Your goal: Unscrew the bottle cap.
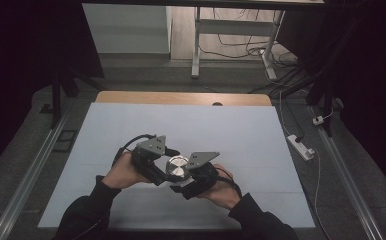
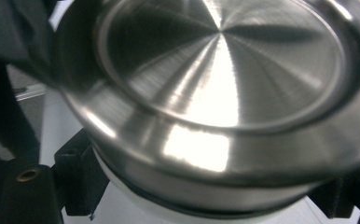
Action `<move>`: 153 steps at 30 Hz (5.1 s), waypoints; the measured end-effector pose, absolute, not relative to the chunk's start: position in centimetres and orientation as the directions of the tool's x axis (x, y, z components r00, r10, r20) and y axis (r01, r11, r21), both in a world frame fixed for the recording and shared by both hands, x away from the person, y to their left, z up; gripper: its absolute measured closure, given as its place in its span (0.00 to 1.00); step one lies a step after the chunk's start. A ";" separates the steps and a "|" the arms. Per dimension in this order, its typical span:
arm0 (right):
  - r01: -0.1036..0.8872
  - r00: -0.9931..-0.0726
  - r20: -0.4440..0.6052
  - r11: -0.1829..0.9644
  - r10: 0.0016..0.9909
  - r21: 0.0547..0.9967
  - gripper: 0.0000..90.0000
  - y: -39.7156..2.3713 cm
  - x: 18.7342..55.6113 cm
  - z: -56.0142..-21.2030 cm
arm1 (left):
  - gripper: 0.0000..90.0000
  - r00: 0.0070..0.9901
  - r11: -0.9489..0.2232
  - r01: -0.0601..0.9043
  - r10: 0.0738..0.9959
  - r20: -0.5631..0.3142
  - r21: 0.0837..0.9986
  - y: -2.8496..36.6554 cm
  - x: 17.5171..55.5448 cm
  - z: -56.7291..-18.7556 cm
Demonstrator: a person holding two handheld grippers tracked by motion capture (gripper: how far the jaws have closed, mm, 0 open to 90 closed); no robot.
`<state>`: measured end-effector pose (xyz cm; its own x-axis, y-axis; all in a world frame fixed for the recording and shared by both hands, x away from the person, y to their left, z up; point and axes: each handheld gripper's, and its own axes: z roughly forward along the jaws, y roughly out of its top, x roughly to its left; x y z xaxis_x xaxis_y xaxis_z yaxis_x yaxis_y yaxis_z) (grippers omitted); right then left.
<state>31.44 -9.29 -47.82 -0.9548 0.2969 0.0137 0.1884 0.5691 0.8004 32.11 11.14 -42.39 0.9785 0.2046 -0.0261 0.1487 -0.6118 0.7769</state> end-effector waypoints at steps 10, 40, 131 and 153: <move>0.255 -0.905 -0.003 0.549 0.425 0.796 0.17 -9.8 32.2 -47.9 | 0.23 0.878 -0.569 0.314 0.478 -0.005 0.760 8.7 30.8 -42.1; 0.168 -0.961 0.001 0.579 0.276 0.798 0.17 -8.9 30.8 -47.9 | 0.23 0.983 -0.640 0.117 0.182 0.001 0.759 11.0 31.4 -42.4; 0.270 -0.904 0.031 0.515 0.426 0.814 0.17 -9.6 31.6 -47.7 | 0.23 0.889 -0.547 0.298 0.457 -0.020 0.782 8.6 30.9 -42.1; 0.279 -0.887 0.018 0.505 0.461 0.817 0.17 -9.7 31.7 -47.6 | 0.22 0.856 -0.570 0.308 0.516 0.040 0.762 7.5 30.2 -41.8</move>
